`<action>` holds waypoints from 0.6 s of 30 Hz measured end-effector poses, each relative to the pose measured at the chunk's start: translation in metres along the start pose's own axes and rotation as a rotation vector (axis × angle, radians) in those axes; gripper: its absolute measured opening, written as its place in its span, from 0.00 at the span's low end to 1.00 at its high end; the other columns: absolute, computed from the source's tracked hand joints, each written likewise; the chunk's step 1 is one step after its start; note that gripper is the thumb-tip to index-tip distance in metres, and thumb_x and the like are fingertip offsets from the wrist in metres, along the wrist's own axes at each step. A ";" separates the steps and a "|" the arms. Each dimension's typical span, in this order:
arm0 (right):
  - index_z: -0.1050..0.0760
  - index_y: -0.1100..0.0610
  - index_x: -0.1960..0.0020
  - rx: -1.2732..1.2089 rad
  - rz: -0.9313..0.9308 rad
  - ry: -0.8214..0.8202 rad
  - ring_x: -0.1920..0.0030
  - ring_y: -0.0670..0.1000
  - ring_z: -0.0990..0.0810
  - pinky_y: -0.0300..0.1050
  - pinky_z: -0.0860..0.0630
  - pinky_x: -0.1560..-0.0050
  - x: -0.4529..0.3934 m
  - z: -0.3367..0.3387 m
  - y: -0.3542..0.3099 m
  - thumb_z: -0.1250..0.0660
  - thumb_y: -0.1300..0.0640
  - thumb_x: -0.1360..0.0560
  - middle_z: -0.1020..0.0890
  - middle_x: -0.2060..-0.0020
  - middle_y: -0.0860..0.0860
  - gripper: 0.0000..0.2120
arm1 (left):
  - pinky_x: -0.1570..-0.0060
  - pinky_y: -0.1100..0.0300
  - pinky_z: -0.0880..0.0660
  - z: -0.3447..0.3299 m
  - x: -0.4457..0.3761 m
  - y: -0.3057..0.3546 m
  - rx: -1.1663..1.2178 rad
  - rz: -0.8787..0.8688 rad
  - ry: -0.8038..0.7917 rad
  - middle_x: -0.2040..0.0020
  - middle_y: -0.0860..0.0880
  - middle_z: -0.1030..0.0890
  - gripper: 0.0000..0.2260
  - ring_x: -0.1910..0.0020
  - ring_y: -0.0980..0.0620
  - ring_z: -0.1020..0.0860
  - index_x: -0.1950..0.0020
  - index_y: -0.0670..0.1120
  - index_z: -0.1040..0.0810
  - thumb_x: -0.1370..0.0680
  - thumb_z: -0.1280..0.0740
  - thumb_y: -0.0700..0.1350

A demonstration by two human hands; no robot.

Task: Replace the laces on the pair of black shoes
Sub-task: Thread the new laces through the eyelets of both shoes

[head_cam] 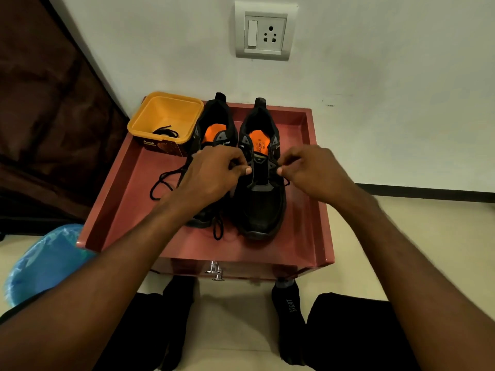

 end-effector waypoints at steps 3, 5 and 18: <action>0.14 0.51 0.49 0.027 0.020 -0.038 0.55 0.44 0.18 0.46 0.20 0.47 0.000 -0.010 -0.006 0.25 0.54 0.23 0.15 0.56 0.45 0.04 | 0.60 0.61 0.24 -0.002 -0.001 0.000 -0.007 -0.002 -0.009 0.58 0.54 0.16 0.04 0.58 0.57 0.19 0.52 0.50 0.16 0.21 0.27 0.49; 0.14 0.50 0.53 0.018 0.015 -0.062 0.55 0.44 0.17 0.47 0.19 0.47 0.000 -0.007 -0.005 0.25 0.55 0.24 0.14 0.57 0.45 0.02 | 0.60 0.60 0.25 -0.005 -0.002 -0.001 -0.025 -0.007 -0.040 0.59 0.53 0.16 0.04 0.59 0.56 0.19 0.52 0.50 0.18 0.20 0.28 0.49; 0.16 0.53 0.42 0.016 -0.031 -0.027 0.52 0.44 0.20 0.41 0.26 0.49 -0.001 -0.008 -0.004 0.25 0.53 0.23 0.16 0.50 0.47 0.10 | 0.56 0.49 0.19 -0.007 -0.004 -0.001 -0.021 -0.069 -0.095 0.60 0.54 0.17 0.04 0.59 0.56 0.19 0.53 0.50 0.18 0.20 0.28 0.50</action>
Point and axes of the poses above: each hand's wrist, its own x-axis away from the middle knuckle, its own z-axis out of the back of the hand, y = z × x, the point moved 10 cm from there along -x, towards the middle knuckle
